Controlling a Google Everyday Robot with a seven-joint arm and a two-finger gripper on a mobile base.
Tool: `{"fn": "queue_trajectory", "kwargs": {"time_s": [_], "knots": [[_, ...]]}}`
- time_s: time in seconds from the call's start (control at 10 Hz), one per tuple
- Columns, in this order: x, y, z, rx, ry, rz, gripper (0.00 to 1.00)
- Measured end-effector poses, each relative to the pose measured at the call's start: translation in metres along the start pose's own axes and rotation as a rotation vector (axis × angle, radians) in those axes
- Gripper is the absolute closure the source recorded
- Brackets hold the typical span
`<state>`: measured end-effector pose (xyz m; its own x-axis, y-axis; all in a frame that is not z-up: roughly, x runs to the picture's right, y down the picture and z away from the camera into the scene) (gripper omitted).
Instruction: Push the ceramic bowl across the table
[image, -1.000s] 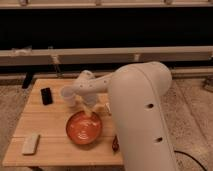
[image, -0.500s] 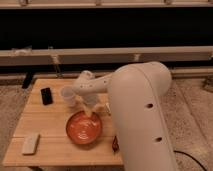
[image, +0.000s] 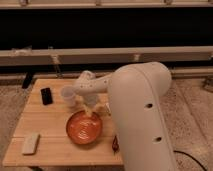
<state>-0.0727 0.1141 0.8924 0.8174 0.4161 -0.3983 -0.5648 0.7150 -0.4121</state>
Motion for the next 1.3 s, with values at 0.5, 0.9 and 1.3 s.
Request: {"fn": "queue_trajectory", "kwargs": {"time_s": [0.5,0.9,1.3], "knots": [[-0.0015,-0.0038,0.0004,0.003,0.001,-0.013,0.35],[-0.0052,-0.0072,-0.0008,0.004,-0.002,-0.03,0.35],[-0.0063,-0.0057,-0.001,0.003,-0.001,-0.046,0.35]]}}
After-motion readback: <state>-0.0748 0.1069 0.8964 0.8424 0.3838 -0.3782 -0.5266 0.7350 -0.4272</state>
